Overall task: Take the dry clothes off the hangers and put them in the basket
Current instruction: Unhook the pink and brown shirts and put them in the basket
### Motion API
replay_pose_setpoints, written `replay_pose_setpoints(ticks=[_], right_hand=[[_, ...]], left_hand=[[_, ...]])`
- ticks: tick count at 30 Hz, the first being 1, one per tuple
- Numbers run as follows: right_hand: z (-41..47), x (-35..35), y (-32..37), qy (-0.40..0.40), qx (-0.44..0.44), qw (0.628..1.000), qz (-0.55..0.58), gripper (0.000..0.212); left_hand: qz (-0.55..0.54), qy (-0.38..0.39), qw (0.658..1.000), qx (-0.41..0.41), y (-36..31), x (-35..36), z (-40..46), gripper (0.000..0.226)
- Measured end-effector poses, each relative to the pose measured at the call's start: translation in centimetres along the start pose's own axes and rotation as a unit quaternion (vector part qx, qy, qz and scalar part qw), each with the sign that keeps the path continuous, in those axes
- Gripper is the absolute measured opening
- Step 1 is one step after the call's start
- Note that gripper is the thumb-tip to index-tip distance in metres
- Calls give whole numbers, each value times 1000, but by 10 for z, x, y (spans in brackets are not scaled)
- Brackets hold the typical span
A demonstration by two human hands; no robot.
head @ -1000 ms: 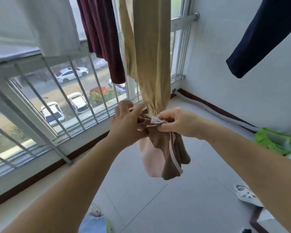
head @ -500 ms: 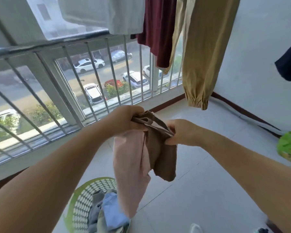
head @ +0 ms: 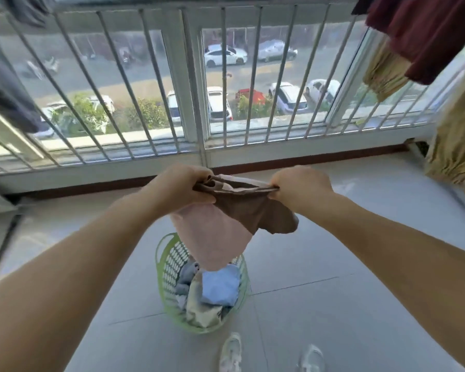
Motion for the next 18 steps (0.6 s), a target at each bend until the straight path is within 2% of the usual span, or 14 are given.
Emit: replay_pose_setpoints(ticks=[3,6,9,12,16,18], right_hand=[[19,10,20,-24,-44,997,55,19],[37,25,46,-19,-107,988,109,16],[46,38,69,5,-165,975,146,26],[57,61,95,40,-208,961,177,41],[70,97,111,72,-197,941,267,33],[80,121,116,112,-189,927,304,24]], left_hand=[[-78,-10,996,-41,37,14,-10,25],[-109,-15,991,-76,74,32,-20,16],[-116,-19,988,-97,96,47,-27,11],[-115,4,985,-130,125,73,-30,23],[-139,42,975,-166,160,108,-35,34],[-139,61,969,-197,180,130,-34,27]])
Point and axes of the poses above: each hand's wrist, its own z-axis towards the middle knuckle, its own x-axis out of the palm, y = z × x, the point moved 5 cm from there along z, towards the middle knuckle, and after that the axes turned 10 degrees about -x, right-handed, at the moved point
